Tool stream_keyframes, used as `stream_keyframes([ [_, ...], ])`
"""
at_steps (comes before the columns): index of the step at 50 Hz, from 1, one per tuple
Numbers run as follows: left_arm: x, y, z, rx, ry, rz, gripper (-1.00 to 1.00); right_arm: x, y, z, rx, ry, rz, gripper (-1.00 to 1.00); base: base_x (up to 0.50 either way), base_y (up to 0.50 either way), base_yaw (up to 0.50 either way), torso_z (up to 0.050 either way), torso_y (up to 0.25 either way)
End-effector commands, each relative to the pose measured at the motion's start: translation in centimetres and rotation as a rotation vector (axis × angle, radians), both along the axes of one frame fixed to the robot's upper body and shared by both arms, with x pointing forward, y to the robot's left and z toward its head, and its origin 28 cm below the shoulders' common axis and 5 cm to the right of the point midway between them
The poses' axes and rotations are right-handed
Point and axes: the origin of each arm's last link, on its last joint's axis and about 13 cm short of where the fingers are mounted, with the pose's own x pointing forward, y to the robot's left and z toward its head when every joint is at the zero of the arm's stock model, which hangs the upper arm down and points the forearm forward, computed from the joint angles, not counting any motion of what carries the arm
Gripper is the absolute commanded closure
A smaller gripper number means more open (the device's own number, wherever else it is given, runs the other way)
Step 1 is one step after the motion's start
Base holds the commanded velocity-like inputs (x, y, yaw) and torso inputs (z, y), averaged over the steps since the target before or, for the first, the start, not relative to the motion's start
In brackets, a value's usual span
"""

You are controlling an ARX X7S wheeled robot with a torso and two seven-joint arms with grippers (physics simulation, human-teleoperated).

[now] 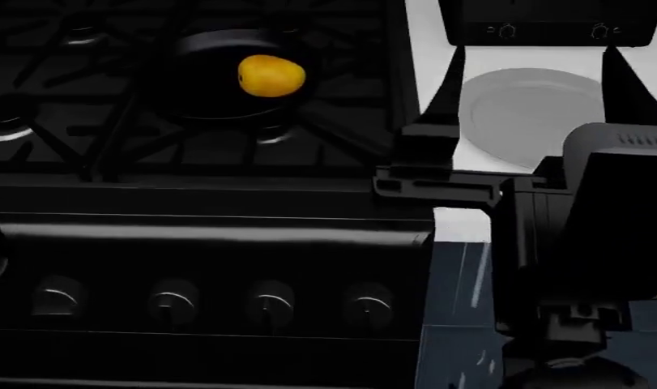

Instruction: Pick the mango from the pan and place it on the plate.

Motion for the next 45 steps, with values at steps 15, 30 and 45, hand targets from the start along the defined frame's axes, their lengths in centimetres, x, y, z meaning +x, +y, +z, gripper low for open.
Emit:
stream_keyframes([
  [15,-0.8,-0.1,1.5,0.023,-0.041,0.005,-1.00,-0.9,-0.2,1.9,-0.004,-0.033,0.021,-1.00,0.00,0.49,0.00,0.000,0.000],
  [30,-0.5,-0.4,0.9,0.008,-0.019,-0.029,-1.00,-1.7,-1.3,2.0,0.088,0.003,0.042,-1.00,0.09,0.04,0.00,0.000,0.000],
  [45,-0.6,-0.4,0.8,0.006,-0.017,-0.029,-1.00,-1.8,-1.4,1.9,0.098,0.000,0.041,-1.00,0.50,-0.01,0.00,0.000,0.000],
])
